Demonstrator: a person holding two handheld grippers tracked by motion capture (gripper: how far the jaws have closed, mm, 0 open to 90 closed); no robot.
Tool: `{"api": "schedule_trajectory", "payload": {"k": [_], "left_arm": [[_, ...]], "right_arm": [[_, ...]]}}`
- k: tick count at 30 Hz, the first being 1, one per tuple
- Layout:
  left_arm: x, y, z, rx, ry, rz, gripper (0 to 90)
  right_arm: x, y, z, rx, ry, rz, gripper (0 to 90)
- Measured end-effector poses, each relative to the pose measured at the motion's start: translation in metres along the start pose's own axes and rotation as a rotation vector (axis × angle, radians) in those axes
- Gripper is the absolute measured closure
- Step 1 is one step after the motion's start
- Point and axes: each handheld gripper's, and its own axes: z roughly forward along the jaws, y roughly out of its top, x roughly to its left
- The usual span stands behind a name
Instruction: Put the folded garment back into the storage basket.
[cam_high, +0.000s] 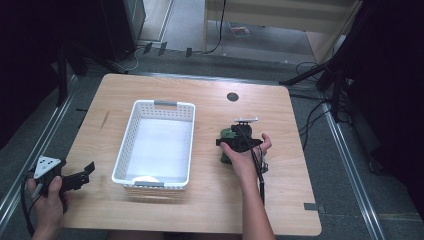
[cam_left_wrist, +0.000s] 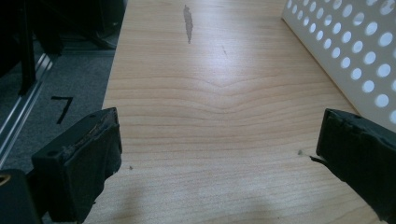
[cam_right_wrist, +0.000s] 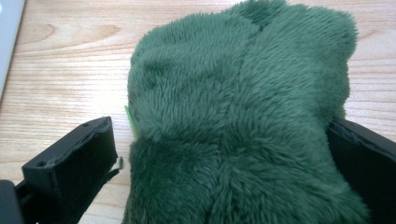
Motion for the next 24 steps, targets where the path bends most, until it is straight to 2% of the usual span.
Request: {"api": "schedule_trajectory", "payload": {"k": [2,7,9,12,13,18,20,24], "left_arm": [[0.0,0.0,0.0,0.0,0.0,-0.003,1.2],[0.0,0.0,0.0,0.001,-0.002,-0.003,1.2],[0.0,0.0,0.0,0.0,-0.001,-0.001,1.2],[0.0,0.0,0.0,0.0,-0.001,-0.003,1.2],[0.0,0.0,0.0,0.0,-0.003,-0.003,1.2],[0.0,0.0,0.0,0.001,-0.001,-0.003,1.2],[0.0,0.0,0.0,0.001,-0.002,-0.003,1.2],[0.0,0.0,0.0,0.002,-0.003,-0.005,1.2]], "right_arm": [[-0.002,0.0,0.0,0.004,-0.002,0.003,0.0],[-0.007,0.003,-0.013,-0.052,0.027,0.033,0.0],[-0.008,0.004,-0.014,-0.056,0.033,0.036,0.0],[-0.014,0.005,-0.011,-0.029,0.039,0.046,0.0],[-0.016,0.004,-0.005,0.007,0.037,0.05,0.0],[-0.016,0.003,0.0,0.018,0.056,0.05,0.0],[-0.011,0.002,0.002,0.031,0.044,0.024,0.0],[-0.008,0.0,0.003,0.036,0.046,0.009,0.0]]}}
